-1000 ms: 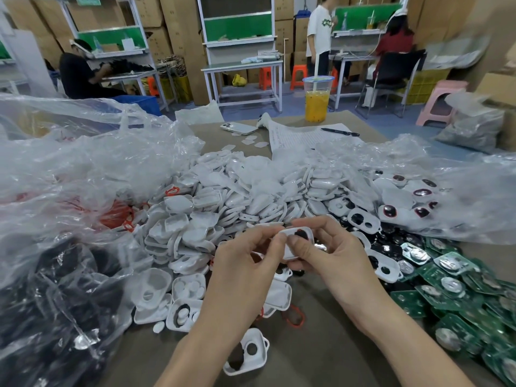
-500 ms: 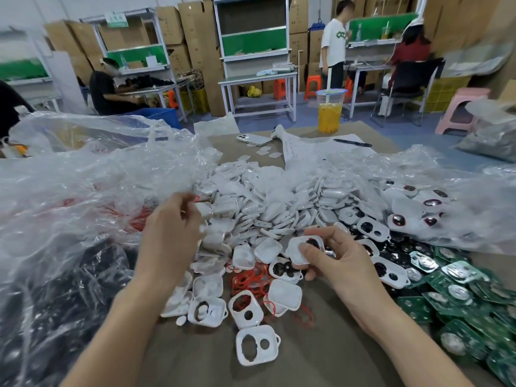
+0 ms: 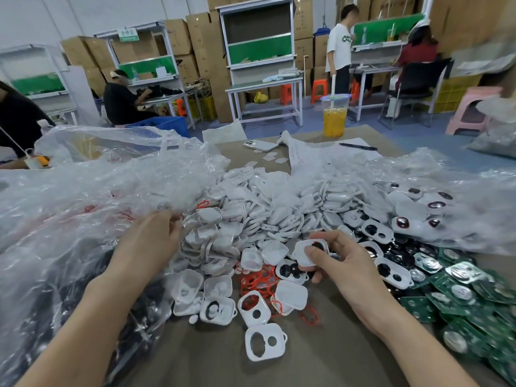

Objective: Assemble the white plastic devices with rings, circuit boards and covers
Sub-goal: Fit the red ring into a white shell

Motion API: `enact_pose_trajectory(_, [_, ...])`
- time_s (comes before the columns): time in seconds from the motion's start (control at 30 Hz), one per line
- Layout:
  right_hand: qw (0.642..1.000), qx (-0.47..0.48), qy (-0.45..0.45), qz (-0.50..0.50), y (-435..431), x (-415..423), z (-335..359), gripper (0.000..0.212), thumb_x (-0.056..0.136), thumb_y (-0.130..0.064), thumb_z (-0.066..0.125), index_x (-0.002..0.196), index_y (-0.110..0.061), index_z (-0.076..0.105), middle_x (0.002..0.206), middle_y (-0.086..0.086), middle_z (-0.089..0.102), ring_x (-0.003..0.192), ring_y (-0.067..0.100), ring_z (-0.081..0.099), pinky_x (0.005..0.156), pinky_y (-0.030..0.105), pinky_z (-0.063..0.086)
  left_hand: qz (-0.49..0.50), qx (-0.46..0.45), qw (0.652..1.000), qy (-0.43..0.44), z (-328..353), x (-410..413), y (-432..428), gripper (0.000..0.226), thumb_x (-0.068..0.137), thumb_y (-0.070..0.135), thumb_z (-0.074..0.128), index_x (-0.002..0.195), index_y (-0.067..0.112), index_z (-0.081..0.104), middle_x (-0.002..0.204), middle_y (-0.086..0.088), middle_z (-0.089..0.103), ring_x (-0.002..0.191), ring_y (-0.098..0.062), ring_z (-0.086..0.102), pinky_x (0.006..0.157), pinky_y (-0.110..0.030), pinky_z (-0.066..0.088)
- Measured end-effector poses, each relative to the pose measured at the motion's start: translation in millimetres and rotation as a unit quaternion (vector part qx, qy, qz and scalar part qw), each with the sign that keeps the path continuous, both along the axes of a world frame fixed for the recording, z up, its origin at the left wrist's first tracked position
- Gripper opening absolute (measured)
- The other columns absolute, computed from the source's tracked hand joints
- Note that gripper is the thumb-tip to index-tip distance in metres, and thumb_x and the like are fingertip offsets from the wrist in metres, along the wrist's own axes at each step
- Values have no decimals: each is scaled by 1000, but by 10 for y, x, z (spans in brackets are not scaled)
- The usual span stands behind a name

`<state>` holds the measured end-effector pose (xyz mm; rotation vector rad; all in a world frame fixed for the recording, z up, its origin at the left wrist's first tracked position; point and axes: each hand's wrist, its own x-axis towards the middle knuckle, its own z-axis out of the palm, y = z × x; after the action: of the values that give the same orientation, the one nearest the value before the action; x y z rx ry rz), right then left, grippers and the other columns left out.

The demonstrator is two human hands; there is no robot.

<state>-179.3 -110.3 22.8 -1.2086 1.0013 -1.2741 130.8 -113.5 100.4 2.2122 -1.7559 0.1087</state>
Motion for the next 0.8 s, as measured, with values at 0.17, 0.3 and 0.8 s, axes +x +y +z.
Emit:
enact_pose_trajectory(0.17, [1000, -2, 3, -3, -3, -4, -8, 14, 91, -15, 73, 100, -24, 70, 90, 0, 75, 53, 15, 63, 56, 15, 50, -59, -70, 993, 68, -17, -204, 171, 28, 104, 29, 48, 122, 16, 65, 110, -1, 67, 97, -18, 60, 86, -37, 48])
enact_pose_trajectory(0.3, [1000, -9, 4, -1, 7, -2, -5, 16, 91, -15, 73, 95, -30, 71, 91, -1, 75, 54, 16, 64, 56, 16, 51, -144, -108, 977, 110, -206, -507, 402, 28, 102, 30, 50, 124, 20, 65, 114, 8, 66, 102, -9, 60, 94, -30, 49])
enact_pose_trajectory(0.8, [1000, -10, -6, -17, 21, 34, 63, 23, 92, -13, 71, 89, -36, 71, 93, -1, 74, 75, 25, 73, 59, 21, 54, -216, -139, 965, 57, -217, -1237, -125, 30, 105, 24, 49, 131, 16, 63, 122, -2, 63, 116, -22, 54, 100, -35, 42])
